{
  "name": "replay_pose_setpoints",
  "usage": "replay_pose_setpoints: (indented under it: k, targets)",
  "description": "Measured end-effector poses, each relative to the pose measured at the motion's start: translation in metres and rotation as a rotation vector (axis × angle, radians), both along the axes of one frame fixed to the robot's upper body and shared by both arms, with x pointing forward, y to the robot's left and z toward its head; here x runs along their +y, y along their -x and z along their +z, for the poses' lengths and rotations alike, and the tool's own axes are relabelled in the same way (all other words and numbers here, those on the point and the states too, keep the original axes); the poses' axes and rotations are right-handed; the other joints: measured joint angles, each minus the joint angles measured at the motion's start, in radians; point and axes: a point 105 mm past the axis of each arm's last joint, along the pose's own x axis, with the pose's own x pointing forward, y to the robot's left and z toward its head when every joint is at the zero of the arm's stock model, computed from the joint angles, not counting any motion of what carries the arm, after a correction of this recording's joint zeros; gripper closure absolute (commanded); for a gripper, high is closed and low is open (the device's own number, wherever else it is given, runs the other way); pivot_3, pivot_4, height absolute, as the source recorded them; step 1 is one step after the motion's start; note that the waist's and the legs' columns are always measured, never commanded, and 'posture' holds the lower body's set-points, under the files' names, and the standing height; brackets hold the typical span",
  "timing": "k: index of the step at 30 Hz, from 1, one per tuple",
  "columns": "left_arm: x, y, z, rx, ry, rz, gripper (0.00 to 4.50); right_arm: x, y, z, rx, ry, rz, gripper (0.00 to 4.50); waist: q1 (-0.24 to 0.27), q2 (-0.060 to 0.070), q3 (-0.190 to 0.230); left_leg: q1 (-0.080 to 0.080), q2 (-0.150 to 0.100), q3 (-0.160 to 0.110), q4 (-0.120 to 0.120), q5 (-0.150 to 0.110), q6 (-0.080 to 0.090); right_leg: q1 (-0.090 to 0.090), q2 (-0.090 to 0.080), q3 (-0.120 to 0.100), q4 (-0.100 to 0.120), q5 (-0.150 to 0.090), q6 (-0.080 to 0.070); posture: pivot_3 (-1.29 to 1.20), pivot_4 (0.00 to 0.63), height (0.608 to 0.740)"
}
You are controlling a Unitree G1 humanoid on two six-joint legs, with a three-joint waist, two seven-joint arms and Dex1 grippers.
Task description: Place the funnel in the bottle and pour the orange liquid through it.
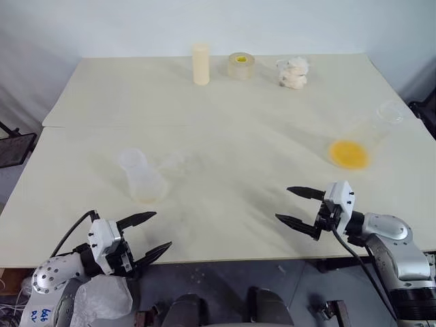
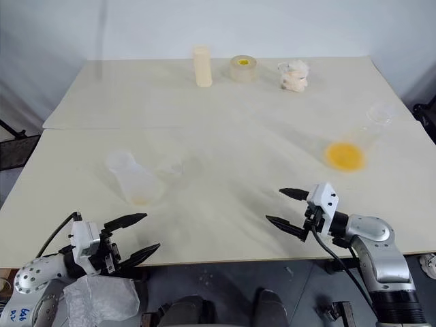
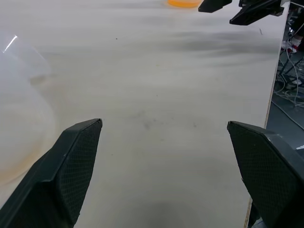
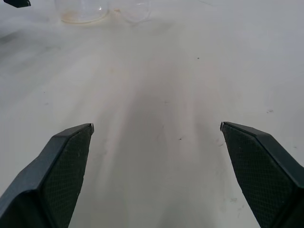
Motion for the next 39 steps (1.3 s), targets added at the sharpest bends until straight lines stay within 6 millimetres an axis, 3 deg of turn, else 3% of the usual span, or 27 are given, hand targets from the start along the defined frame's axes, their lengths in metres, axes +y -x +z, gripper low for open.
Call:
replay_pose_setpoints:
  k: [9,18,29,36,39]
  targets:
    - [0.003,-0.007,-0.003,0.098,0.063,0.064,0.0,0.002,-0.003,0.002,-0.012,-0.011,-0.01,0.03,0.0,0.0,0.0,0.0,0.0,0.0,0.0,0.0,0.0,0.0,0.0,0.0,0.001,0.0,0.0,0.0,0.15,0.74]
    - [0.003,-0.005,0.006,0.073,0.07,0.125,0.0,0.004,-0.007,0.005,-0.018,-0.015,0.008,0.03,-0.001,0.0,0.0,0.0,0.0,0.0,0.0,0.0,0.0,0.0,0.0,0.0,0.001,0.0,0.0,0.0,0.15,0.74]
    - [0.058,0.014,0.023,0.011,0.056,0.34,0.0,0.018,-0.018,0.024,-0.063,-0.043,0.079,0.03,0.003,-0.001,0.001,0.001,0.0,0.0,0.001,0.0,0.0,0.001,0.0,0.0,0.001,0.0,0.0,0.0,0.15,0.74]
    - [0.069,-0.016,0.053,-0.114,0.073,0.346,0.0,0.027,-0.019,0.036,-0.054,-0.093,0.137,0.03,0.012,-0.002,0.001,0.001,0.0,0.0,0.002,0.0,0.0,0.0,0.0,0.0,0.002,0.0,0.0,0.0,0.15,0.74]
    - [0.069,-0.032,0.056,-0.126,0.078,0.328,0.0,0.032,-0.015,0.038,-0.048,-0.101,0.17,0.03,0.012,-0.002,0.001,0.0,-0.001,0.0,0.002,0.0,0.0,-0.001,0.0,-0.001,0.004,0.0,0.0,0.0,0.15,0.74]
